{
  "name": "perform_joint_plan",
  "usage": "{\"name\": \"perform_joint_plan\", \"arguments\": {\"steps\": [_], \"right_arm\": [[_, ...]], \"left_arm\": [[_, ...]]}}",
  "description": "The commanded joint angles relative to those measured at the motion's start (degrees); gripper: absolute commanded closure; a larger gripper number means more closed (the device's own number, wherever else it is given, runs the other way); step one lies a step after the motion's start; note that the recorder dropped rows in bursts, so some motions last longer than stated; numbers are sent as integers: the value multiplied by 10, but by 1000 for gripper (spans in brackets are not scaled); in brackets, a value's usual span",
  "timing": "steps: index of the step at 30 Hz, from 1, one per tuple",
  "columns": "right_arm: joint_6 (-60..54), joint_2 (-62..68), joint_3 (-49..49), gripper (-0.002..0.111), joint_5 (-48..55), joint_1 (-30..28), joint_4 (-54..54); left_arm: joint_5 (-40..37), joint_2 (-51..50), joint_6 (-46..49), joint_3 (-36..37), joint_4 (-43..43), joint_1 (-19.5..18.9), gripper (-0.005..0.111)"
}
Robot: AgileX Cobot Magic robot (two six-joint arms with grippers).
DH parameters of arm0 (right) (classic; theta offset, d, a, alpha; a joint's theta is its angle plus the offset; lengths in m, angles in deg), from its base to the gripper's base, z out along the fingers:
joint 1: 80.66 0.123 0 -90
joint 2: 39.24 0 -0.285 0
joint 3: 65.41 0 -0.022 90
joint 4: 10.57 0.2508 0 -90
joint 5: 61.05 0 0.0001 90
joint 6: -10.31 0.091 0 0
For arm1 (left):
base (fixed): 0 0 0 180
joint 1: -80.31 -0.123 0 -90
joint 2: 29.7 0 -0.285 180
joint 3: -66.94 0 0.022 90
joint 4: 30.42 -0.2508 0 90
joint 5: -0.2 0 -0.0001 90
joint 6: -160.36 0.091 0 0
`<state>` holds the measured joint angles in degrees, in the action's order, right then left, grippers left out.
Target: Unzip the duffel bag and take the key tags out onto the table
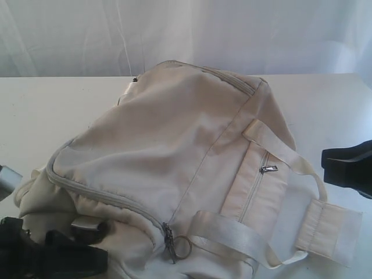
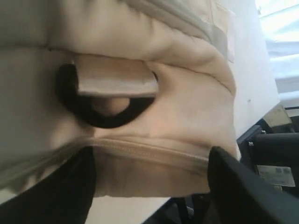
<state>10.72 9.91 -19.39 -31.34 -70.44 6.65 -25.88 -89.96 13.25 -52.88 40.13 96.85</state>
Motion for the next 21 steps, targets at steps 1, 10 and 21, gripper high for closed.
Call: {"name": "perform_joint_plan", "arguments": {"steps": [1, 10, 21], "right_arm": [[-8, 0, -3, 108, 0, 1, 0], [-8, 0, -3, 108, -6, 1, -3], [-22, 0, -3, 108, -5, 1, -3]], "left_arm": [[58, -35, 47, 3, 43, 2, 44], [100, -56, 98, 2, 43, 2, 107], [70, -55, 109, -60, -19, 2, 107]]}}
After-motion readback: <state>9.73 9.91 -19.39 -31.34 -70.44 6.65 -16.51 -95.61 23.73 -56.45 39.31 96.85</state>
